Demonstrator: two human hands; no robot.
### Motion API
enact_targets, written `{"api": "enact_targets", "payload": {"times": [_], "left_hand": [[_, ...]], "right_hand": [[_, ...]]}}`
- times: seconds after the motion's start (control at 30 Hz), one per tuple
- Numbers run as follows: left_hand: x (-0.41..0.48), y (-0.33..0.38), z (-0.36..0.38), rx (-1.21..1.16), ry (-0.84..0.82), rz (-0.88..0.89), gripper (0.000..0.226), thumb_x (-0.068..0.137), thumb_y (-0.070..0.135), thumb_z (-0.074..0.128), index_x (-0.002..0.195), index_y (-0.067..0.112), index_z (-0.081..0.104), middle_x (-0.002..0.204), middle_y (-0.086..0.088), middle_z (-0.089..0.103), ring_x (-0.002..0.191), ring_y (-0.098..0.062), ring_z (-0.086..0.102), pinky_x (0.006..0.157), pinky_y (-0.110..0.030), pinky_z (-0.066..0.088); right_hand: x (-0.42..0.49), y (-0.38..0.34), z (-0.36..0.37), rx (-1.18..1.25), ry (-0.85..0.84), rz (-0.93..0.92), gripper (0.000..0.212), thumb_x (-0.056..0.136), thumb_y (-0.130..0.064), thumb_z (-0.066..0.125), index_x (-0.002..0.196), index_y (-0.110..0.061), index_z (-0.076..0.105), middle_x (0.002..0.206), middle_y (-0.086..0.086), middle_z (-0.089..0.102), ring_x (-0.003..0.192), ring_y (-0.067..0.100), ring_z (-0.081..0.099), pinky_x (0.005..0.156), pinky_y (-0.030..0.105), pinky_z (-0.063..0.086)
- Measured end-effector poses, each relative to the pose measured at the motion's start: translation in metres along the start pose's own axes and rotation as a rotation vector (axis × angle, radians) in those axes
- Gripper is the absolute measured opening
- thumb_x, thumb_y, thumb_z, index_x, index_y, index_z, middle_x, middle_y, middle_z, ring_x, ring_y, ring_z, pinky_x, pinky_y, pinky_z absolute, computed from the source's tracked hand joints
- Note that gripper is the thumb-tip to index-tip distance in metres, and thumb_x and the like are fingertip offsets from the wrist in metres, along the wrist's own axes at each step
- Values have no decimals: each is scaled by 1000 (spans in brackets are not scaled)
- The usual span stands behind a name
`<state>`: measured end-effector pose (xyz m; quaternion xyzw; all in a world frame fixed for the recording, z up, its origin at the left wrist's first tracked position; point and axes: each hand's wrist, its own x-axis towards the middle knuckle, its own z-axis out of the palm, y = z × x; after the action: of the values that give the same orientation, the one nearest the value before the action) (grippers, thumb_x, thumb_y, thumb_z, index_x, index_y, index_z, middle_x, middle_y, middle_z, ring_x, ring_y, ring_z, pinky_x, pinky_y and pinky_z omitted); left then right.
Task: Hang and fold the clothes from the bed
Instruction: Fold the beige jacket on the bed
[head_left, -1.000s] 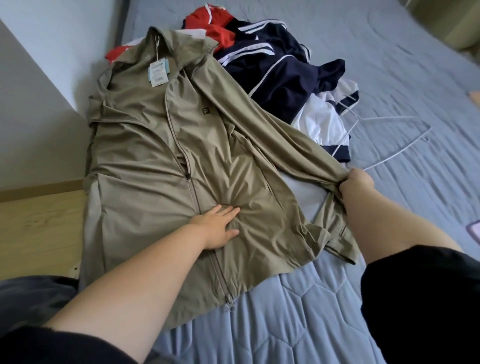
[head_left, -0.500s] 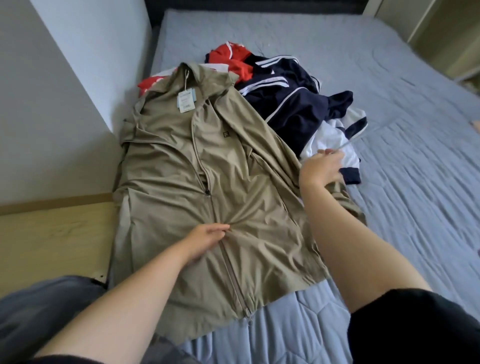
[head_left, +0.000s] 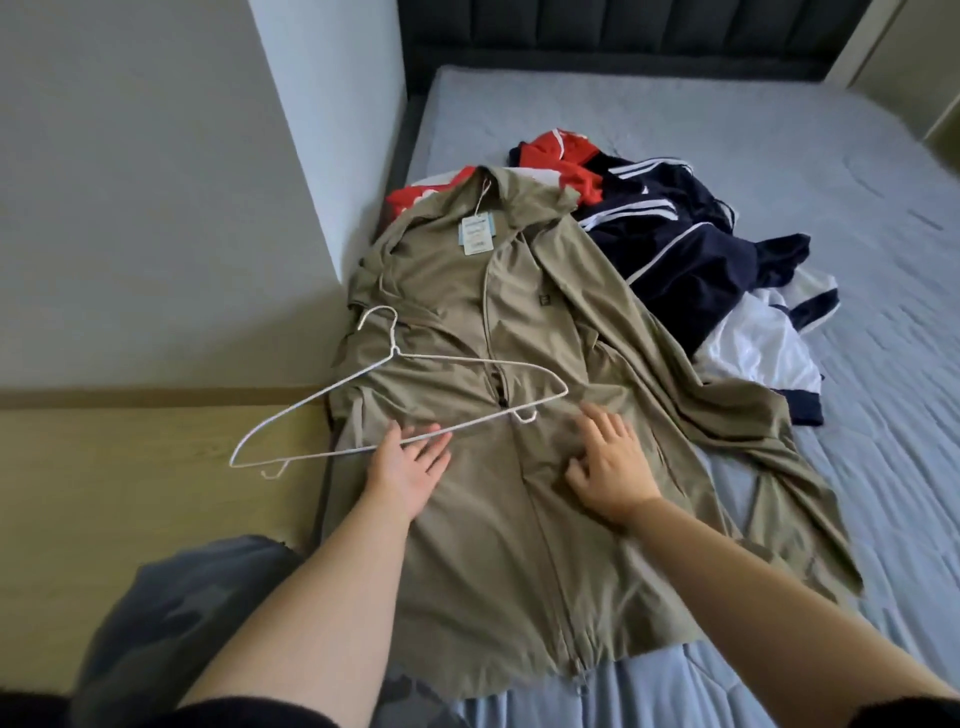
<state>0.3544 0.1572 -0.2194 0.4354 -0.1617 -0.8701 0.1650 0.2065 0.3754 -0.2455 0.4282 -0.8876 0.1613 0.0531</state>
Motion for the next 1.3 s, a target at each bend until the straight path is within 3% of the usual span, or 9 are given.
{"api": "enact_targets", "payload": {"times": [0.17,0.3,0.47,0.6,0.7,0.87,1.03,1.17,1.3], "left_hand": [[-1,-5,9,54,99,-28,36,105,15,24,76,7,43,73,-12,53,71,-26,60,103,-42,43],[-8,-2,17,30,40,-15,34,105,17,28,77,5,43,54,-14,60,49,-29,67,73,-37,58],[-12,8,18,245,14,11,33,105,20,27,79,8,43,62,-10,49,43,-22,65,61,-35,58],[-21,-1,26,758,-69,110,26,103,14,30,81,10,43,49,-8,57,40,-15,62,41,-24,50],[-24,-6,33,826,-177,127,24,103,17,33,84,12,47,49,-5,64,44,-14,64,41,-20,48],[-11,16,43,662,-190,167,18,103,19,38,99,14,55,63,-3,70,52,-14,68,44,-20,49],[30,43,47,506,66,299,24,99,3,31,107,8,54,75,-10,61,45,-12,63,45,-21,48],[75,72,48,380,171,310,37,94,-6,26,123,-1,50,83,-14,58,63,-22,58,60,-30,48],[116,101,59,302,141,310,39,97,-4,28,133,-1,43,121,-28,55,91,-32,62,79,-35,49]], "right_hand": [[40,-30,-14,546,132,420,37,84,-7,55,120,-5,53,104,11,60,96,24,55,85,30,42],[79,-49,-28,1525,-286,928,24,97,-12,38,116,-5,51,96,20,64,70,23,66,54,24,50],[87,-27,-36,1944,-450,941,51,101,-39,24,118,-1,55,111,24,66,91,34,69,74,42,57],[96,-35,-40,1573,-578,806,28,99,-38,42,96,-14,56,85,15,65,57,19,61,52,26,51],[114,-52,-39,1173,-233,725,20,94,-21,56,76,-13,54,63,7,45,38,9,36,38,18,29],[152,-54,-52,592,193,573,36,88,-43,56,66,-16,50,61,-1,52,59,17,49,56,32,35],[186,-18,-23,132,-18,683,49,95,-53,33,94,-12,62,98,13,65,95,33,61,73,34,42],[188,2,38,201,-399,848,63,101,-46,19,132,0,50,133,23,52,123,36,48,101,39,36],[188,7,70,95,-258,947,62,98,-50,17,129,-8,51,132,18,53,124,36,44,101,45,32]]}}
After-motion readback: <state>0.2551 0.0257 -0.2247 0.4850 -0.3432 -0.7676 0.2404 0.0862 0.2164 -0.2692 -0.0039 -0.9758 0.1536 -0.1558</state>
